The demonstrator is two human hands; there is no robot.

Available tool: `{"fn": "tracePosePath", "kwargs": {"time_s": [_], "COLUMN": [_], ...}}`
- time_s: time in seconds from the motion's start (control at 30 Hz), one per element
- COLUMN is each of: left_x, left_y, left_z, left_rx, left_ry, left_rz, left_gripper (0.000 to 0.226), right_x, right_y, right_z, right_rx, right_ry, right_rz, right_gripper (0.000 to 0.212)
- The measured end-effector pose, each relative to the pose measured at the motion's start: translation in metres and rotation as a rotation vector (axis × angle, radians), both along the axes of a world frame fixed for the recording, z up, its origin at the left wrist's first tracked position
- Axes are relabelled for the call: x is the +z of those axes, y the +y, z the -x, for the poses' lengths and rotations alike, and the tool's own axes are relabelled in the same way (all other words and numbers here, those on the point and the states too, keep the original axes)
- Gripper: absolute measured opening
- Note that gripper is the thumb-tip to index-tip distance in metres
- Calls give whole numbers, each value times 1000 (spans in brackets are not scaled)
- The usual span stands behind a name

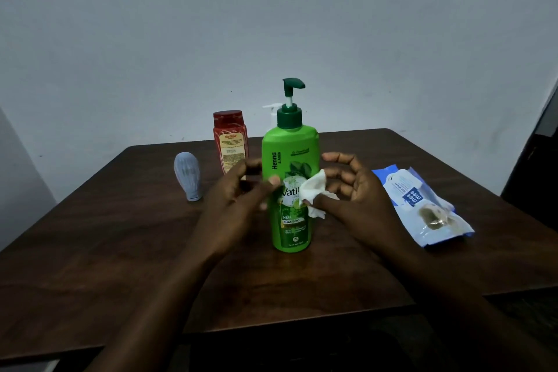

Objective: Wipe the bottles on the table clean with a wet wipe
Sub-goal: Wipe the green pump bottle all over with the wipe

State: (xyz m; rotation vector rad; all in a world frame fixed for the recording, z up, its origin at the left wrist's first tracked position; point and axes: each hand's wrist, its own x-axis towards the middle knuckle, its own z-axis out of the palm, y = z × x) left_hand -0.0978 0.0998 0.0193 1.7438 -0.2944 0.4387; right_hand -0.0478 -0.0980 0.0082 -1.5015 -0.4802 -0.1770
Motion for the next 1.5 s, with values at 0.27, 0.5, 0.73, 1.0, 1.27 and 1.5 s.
{"fn": "tracePosePath", "kwargs": {"time_s": [0.27,0.5,0.73,1.0,1.27,1.5], "left_x": [-13,-13,-11,-5,-4,-1], "left_y": [-1,-24,-48,-56,-62,-63], "left_z": [-18,-68,-113,-155,-171,-170], "left_rx": [-60,6,65,292,386,411], "left_ry": [55,41,27,-13,-18,-4], "left_rz": [-15,-93,-31,-207,-264,-308], "left_gripper": [35,37,40,31,26,24], "right_x": [-5,1,11,17,17,20], "right_y": [-9,-26,-31,-27,-25,-24], "right_z": [-14,-45,-91,-142,-159,-164], "right_rx": [-84,-198,-329,-381,-383,-372], "right_ry": [-23,-8,-9,-15,-16,-5], "right_rz": [62,147,266,346,347,360], "right_gripper": [47,47,48,47,48,45]}}
